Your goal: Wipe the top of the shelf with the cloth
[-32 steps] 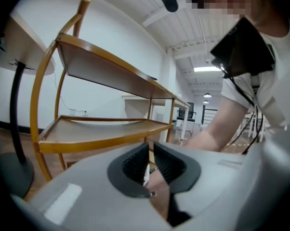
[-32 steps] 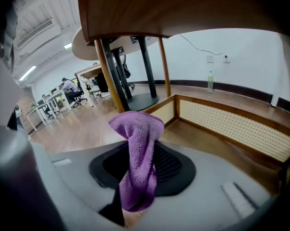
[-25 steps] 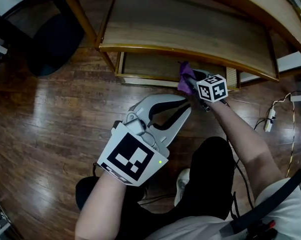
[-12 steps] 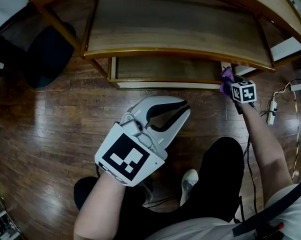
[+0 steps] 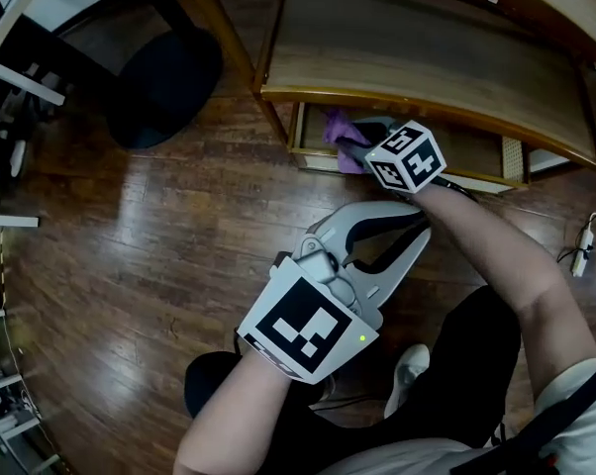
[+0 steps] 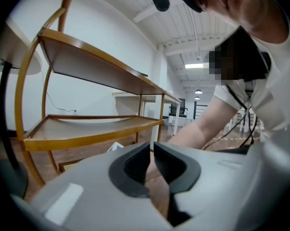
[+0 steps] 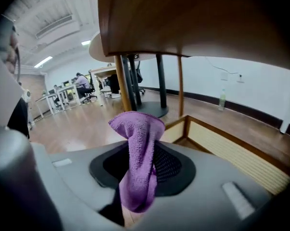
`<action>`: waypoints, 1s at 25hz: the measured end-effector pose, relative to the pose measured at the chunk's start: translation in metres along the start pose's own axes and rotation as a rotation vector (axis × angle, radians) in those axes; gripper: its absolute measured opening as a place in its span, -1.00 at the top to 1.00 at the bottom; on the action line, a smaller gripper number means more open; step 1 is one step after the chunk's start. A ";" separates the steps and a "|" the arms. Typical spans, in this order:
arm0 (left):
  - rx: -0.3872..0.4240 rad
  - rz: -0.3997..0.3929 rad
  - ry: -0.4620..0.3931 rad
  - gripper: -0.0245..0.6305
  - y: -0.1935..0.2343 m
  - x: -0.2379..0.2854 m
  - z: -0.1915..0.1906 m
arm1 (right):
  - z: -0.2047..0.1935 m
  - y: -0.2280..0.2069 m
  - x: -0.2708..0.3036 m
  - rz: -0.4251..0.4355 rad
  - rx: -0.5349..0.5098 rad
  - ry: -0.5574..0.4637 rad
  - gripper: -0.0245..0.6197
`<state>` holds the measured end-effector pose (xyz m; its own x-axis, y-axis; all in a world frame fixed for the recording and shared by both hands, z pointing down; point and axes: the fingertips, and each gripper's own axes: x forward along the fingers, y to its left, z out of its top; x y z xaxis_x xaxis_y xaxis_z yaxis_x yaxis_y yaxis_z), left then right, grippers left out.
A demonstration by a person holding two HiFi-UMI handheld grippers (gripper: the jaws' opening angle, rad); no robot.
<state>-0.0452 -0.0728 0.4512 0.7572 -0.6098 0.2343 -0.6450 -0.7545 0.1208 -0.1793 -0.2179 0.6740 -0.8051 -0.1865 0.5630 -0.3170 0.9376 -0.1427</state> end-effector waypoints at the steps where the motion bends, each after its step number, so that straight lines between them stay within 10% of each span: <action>1: -0.006 0.009 -0.002 0.82 0.001 -0.004 -0.001 | 0.009 0.011 0.021 0.028 0.001 -0.002 0.54; 10: -0.044 0.057 -0.018 0.82 0.006 -0.026 -0.005 | 0.002 0.027 0.114 0.098 0.064 0.088 0.53; 25: 0.001 -0.080 -0.008 0.82 -0.010 0.011 0.003 | -0.106 -0.124 -0.006 -0.176 0.209 0.235 0.54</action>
<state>-0.0304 -0.0727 0.4501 0.8070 -0.5494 0.2167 -0.5824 -0.8010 0.1382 -0.0821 -0.3024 0.7752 -0.5995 -0.2442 0.7622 -0.5556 0.8124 -0.1767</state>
